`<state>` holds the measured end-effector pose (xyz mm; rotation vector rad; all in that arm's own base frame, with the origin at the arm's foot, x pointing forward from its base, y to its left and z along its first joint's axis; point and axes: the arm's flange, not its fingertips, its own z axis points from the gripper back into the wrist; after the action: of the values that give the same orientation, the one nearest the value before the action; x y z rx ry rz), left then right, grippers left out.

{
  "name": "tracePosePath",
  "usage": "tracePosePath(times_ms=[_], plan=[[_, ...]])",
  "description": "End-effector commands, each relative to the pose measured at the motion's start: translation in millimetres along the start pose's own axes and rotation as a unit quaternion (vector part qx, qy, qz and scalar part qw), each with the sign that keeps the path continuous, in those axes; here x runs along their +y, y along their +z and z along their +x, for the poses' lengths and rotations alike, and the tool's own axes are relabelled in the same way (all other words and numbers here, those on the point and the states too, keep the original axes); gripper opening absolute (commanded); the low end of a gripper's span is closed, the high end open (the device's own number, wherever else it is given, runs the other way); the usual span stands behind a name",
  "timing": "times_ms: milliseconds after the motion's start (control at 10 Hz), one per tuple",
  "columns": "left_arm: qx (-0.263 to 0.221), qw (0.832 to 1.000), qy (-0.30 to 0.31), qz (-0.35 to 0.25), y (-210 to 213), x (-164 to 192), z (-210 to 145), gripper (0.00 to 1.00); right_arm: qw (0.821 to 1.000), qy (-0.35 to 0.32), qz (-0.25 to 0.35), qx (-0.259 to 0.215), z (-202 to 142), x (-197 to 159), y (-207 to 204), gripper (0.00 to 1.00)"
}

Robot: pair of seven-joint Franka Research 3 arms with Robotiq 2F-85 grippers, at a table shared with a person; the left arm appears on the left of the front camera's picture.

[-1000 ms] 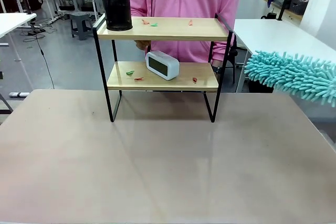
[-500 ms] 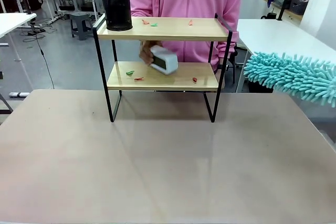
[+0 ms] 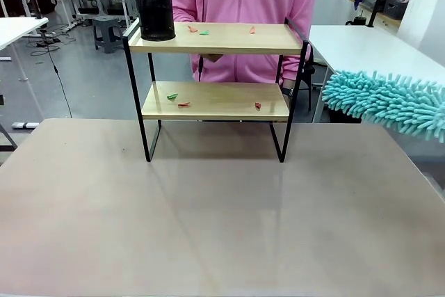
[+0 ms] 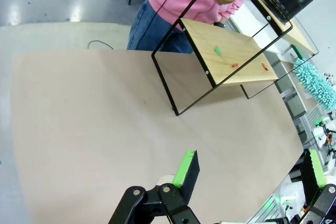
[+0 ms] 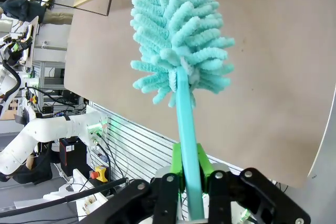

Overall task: Clean the shelf.
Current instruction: Clean the specific tier of the Shelf with the Duster once objects are removed.

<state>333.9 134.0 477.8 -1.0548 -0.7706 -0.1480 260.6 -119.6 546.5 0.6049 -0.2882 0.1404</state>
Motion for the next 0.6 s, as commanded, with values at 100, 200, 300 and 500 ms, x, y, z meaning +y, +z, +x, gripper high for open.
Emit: tracePosePath(times_ms=[100,200,300,500], plan=[[-0.007,1.0,-0.011,-0.007,-2,0,1,1.0,1.0,-0.002,0.001,0.002,-1,2,3,0.0],[-0.007,1.0,-0.011,-0.007,-2,0,1,1.0,1.0,-0.002,0.001,0.002,-1,2,3,0.0],[-0.007,1.0,-0.011,-0.007,-2,0,1,1.0,1.0,-0.002,0.001,0.002,-1,2,3,0.0],[-0.007,1.0,-0.011,-0.007,-2,0,1,1.0,0.999,0.023,-0.029,-0.01,-7,10,13,0.12]])
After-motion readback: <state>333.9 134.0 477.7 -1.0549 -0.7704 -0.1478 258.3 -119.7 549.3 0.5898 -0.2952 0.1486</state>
